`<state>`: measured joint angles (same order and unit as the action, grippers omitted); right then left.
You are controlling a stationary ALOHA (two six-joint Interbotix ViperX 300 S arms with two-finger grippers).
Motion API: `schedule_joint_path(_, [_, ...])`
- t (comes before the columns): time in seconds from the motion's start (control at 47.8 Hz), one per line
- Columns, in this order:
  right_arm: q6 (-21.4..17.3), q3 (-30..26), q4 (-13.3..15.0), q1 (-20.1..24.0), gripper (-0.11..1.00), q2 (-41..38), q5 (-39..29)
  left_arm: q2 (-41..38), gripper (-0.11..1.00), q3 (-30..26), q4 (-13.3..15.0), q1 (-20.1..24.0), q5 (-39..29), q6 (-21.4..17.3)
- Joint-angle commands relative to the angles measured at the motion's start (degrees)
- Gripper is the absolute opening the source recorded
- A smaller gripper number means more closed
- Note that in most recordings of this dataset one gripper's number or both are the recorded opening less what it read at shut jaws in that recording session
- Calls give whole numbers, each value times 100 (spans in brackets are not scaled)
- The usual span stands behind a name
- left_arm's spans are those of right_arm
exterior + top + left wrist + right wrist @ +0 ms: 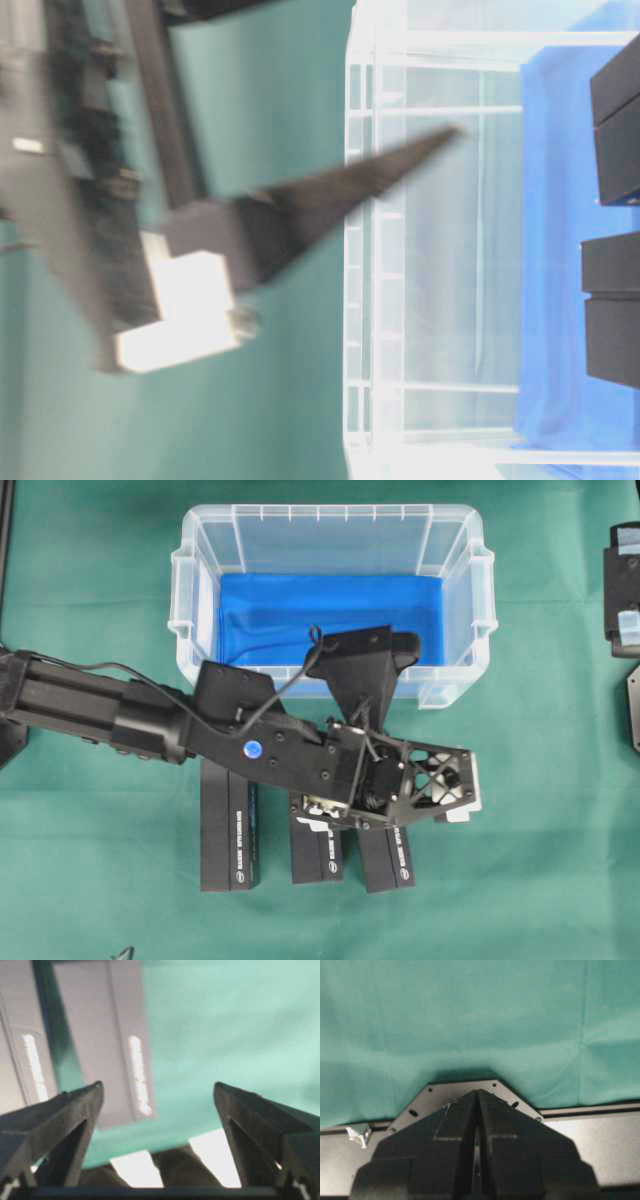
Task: Take the box out of the case with the left arm.
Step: 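Open the left gripper and withdraw it to the left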
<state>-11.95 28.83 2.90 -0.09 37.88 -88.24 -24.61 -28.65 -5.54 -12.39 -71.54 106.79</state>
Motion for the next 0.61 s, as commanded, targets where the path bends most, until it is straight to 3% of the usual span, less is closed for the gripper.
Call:
schedule_joint_path(0.0, [0, -70, -9, 0, 1, 9, 18, 237, 85, -448, -18, 53, -237, -62])
schedule_joint_path(0.23, [0, -70, -9, 0, 1, -18, 18, 264, 85, -949, -88, 62, -1204, -158])
schedule_joint_path(0.439, [0, -62, -9, 0, 1, -18, 0, 360, 85, -817, -79, 9, -1274, -387])
schedule_joint_path(0.586, [0, -62, 0, 0, 1, -18, 0, 677, 85, -360, -79, -114, -1354, -431])
